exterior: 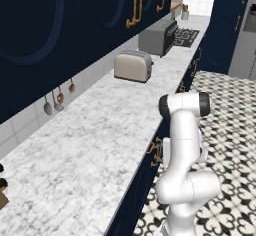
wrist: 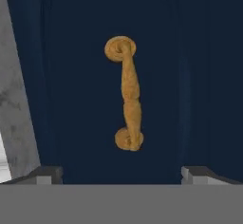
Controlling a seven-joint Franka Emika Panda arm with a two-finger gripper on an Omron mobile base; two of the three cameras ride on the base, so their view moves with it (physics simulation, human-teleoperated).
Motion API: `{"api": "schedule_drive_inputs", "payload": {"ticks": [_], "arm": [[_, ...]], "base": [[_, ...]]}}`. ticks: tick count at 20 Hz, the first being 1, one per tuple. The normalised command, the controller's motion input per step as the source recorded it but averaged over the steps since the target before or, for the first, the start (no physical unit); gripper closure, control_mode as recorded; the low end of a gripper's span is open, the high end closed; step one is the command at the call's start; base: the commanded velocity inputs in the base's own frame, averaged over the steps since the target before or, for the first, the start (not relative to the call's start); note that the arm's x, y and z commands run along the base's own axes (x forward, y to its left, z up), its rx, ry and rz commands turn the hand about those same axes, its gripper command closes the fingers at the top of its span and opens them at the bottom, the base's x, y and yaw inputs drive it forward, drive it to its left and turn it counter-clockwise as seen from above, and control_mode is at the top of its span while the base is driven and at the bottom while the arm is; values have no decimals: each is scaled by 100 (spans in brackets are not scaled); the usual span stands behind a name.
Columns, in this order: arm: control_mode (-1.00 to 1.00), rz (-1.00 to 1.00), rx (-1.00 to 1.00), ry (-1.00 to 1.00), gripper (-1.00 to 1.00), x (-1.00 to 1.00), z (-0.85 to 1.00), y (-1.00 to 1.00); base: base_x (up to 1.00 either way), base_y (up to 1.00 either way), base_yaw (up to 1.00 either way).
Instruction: Take a straw from the drawer in front and place it inside the glass cup on the dining counter.
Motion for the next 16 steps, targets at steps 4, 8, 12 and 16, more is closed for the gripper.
{"api": "schedule_drive_inputs", "payload": {"ticks": [4, 8, 12, 16], "arm": [[-100, 0, 3, 9, -100, 71, -18, 10], [-100, 0, 0, 10, -100, 43, -23, 34], [-100, 0, 0, 5, -100, 8, -3, 58], [-100, 0, 0, 4, -100, 0, -5, 56]], "base": [[0, 0, 0], [0, 0, 0], [0, 0, 0], [0, 0, 0]]}}
